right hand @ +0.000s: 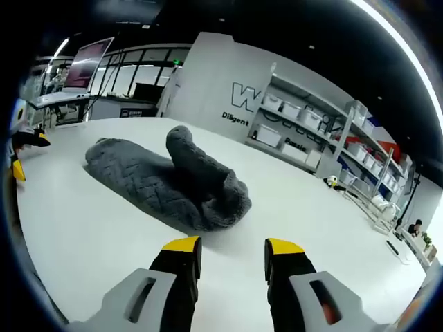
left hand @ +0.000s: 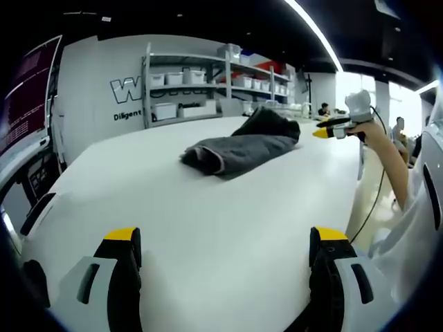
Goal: Open the folded towel by lifting each exposed corner and separating the folded layers until the towel lies flat within the target outline without major curled edges
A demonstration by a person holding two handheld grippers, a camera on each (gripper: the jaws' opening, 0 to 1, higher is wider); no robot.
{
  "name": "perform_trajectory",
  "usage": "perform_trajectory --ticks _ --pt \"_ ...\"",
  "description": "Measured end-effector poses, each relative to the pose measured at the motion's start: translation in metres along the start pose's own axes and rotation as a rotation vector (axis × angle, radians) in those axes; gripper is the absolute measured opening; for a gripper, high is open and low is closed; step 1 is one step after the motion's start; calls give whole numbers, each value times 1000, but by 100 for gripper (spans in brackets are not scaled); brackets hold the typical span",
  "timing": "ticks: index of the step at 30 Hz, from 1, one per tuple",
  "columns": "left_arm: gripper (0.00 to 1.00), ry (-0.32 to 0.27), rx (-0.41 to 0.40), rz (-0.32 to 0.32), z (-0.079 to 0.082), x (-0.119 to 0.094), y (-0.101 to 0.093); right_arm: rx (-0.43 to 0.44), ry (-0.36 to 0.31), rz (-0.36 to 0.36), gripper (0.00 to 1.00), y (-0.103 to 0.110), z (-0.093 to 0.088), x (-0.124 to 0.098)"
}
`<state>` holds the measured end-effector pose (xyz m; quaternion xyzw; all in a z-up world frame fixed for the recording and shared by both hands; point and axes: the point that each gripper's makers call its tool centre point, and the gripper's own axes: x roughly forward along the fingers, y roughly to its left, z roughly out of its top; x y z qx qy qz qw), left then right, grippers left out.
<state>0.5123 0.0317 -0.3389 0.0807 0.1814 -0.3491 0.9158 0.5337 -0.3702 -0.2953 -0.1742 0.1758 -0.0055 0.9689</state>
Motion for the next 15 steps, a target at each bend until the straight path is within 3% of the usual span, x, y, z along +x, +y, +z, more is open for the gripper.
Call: perform_trajectory --ticks 15 --pt "99 -10 8 -23 3 6 -1 -7 -8 52 37 14 6 10"
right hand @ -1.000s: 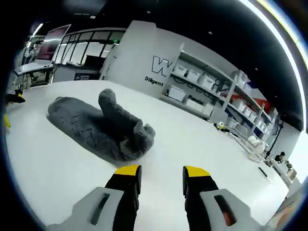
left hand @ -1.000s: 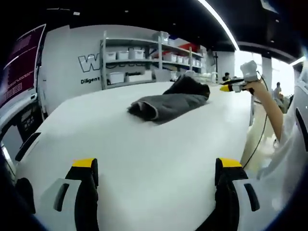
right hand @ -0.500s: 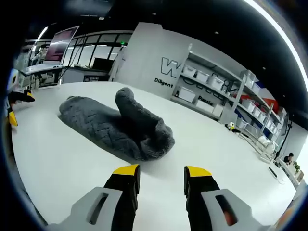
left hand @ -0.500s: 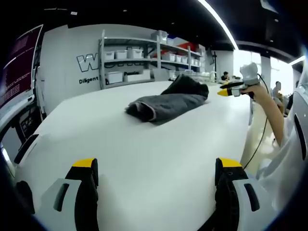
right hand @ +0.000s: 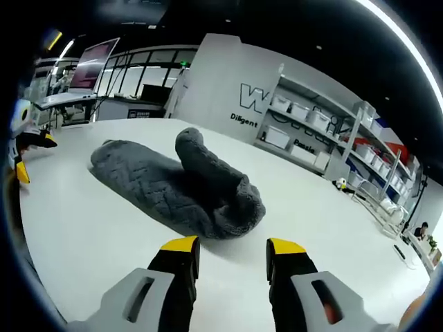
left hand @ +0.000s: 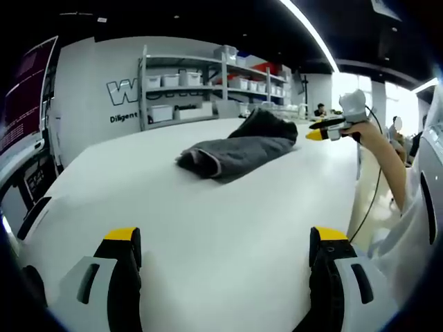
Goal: Open the folded towel by lifting each exposed corner and separating the folded layers until the towel lies flat within the target outline without major curled edges
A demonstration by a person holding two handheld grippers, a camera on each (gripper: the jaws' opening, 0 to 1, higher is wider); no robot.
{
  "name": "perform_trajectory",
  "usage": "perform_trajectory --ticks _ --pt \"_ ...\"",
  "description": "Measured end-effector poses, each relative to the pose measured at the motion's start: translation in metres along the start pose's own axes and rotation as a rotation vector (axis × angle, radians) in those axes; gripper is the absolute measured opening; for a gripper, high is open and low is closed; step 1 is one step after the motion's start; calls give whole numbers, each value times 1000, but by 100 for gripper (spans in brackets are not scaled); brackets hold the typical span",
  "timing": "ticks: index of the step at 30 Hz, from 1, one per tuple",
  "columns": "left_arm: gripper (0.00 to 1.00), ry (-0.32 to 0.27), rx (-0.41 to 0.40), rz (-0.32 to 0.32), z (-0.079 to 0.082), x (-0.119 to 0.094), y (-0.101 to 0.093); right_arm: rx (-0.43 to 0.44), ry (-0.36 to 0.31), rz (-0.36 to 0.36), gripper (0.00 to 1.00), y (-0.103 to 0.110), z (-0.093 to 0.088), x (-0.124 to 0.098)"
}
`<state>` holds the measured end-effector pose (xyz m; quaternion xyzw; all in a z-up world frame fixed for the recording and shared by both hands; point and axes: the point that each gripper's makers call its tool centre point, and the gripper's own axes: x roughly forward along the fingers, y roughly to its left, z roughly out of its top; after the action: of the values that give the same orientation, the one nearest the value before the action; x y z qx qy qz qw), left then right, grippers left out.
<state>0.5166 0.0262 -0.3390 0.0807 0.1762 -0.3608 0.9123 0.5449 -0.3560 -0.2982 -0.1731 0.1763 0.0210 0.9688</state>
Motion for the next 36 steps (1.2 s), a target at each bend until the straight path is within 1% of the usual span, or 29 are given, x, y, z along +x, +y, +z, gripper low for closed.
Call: perform_trajectory --ticks 8,12,16,17,21,25,28,31,34,36 --pt "99 9 -7 5 -2 5 2 -5 6 20 38 1 -5 4" --pt "99 17 -7 8 -2 8 4 -4 19 28 40 0 -10 9" --pt "99 23 -8 8 -2 9 4 -2 14 36 43 0 -10 11" --pt "99 24 -8 9 -2 9 4 -4 12 38 44 0 -9 12" --pt "99 33 -5 11 -2 10 4 -2 9 54 54 0 -9 15" --pt "99 34 -2 13 -1 9 2 10 14 78 61 4 -12 20" --pt "99 37 -4 10 -1 10 1 6 15 103 68 9 -13 25" --pt "99 49 1 10 -1 12 -1 -16 35 152 75 15 -17 38" --pt "99 49 6 4 1 12 -5 -31 46 155 77 12 -17 47" --pt "99 53 12 0 2 12 -8 -54 26 149 75 6 -12 51"
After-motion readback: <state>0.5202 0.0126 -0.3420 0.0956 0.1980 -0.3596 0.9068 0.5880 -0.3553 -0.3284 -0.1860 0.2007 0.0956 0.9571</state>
